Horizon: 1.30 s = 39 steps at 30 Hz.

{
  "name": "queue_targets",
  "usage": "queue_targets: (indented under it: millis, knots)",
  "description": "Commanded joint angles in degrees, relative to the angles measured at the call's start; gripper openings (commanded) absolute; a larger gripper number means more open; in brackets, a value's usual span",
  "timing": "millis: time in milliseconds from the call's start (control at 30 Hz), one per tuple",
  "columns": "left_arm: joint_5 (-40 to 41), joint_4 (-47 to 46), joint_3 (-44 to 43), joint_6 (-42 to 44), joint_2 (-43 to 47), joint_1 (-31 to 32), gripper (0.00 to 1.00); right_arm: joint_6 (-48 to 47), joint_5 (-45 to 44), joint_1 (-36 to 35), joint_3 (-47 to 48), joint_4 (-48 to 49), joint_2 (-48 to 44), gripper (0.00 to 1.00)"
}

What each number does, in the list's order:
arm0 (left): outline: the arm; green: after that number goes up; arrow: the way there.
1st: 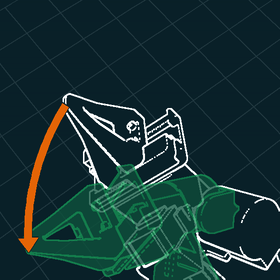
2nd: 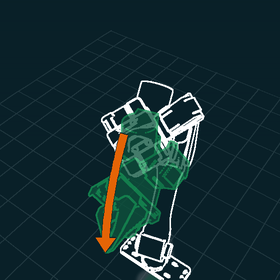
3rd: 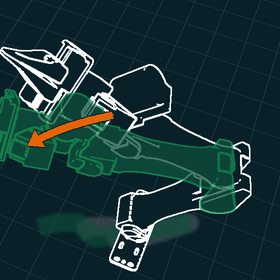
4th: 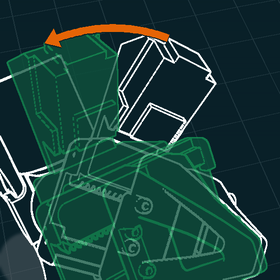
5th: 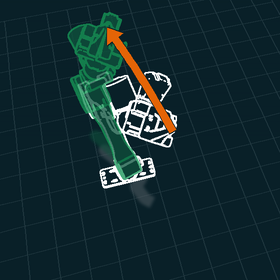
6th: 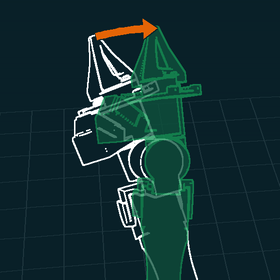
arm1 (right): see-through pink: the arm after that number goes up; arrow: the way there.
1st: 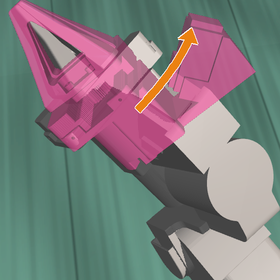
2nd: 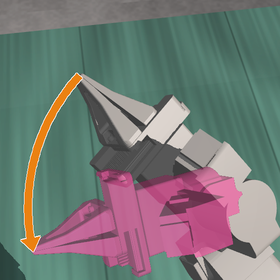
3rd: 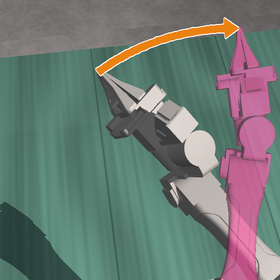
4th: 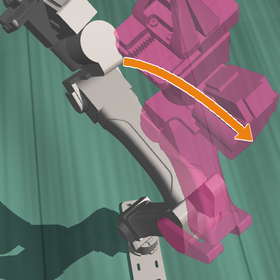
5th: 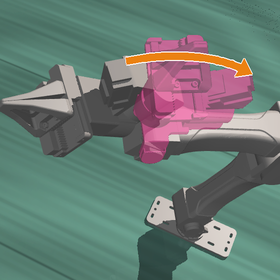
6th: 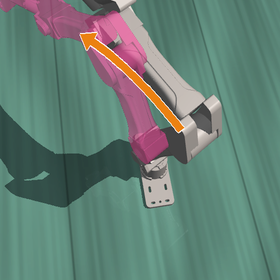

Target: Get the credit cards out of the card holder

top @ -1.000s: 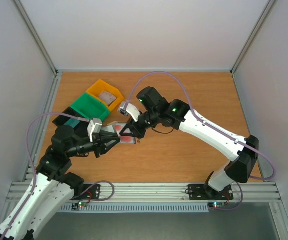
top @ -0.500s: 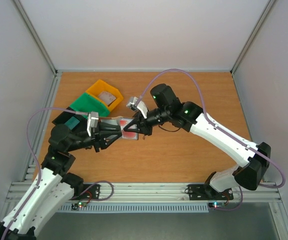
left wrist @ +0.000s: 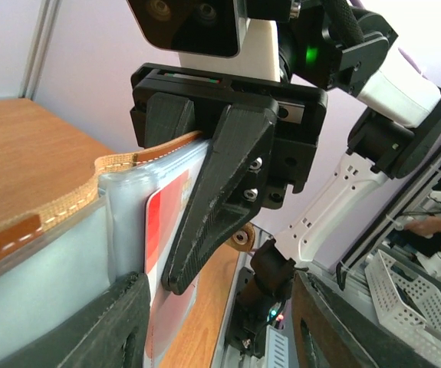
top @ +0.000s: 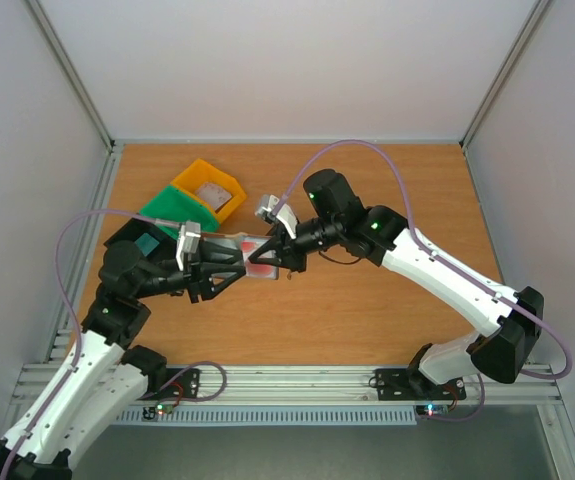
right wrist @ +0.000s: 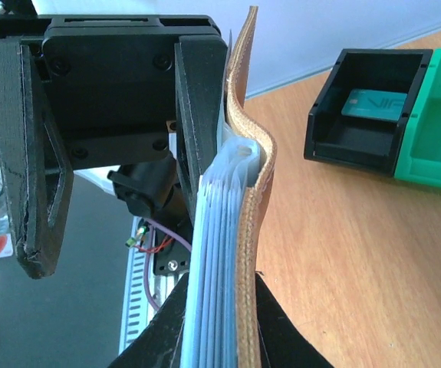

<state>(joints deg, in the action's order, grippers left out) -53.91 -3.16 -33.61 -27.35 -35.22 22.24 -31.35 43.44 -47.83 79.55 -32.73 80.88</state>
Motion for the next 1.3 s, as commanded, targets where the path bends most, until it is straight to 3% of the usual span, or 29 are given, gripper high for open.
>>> queue_targets:
  millis: [0,167,400,600,867,1000,1133,1267]
  knots:
    - [0.2,-2.2,0.2,2.3,-2.9,0.0,0.52,-6.2,13.7,-4.4,3.8,-1.3,-0.8,0.01]
    - [-4.0,-8.5,0.5,1.0,-3.7,1.3,0.45,-8.1,15.2,-4.5,4.9,-1.9,0.7,0.01]
    - [-4.6,-16.8,0.6,-2.9,-3.9,1.6,0.23,-7.5,15.7,-3.7,3.7,-0.3,-0.5,0.04]
    - [-1.5,-13.9,-0.2,-3.0,-4.0,1.8,0.12,-3.7,14.2,-3.6,3.4,3.1,0.4,0.06]
    - [10.3,5.8,-2.4,11.0,-4.1,1.8,0.17,-4.6,14.7,-6.1,4.8,2.3,1.4,0.06]
    - [10.4,8.3,-2.4,15.3,-3.9,1.8,0.27,-6.5,15.0,-7.1,5.4,-0.3,0.9,0.06]
    - [13.7,11.7,-2.8,16.9,-3.9,1.6,0.28,-7.8,15.5,-7.1,4.8,-1.8,-0.9,0.06]
    - [11.8,10.1,-2.5,16.3,-4.1,1.5,0.31,-8.8,18.0,-7.1,4.6,-2.1,-1.2,0.07]
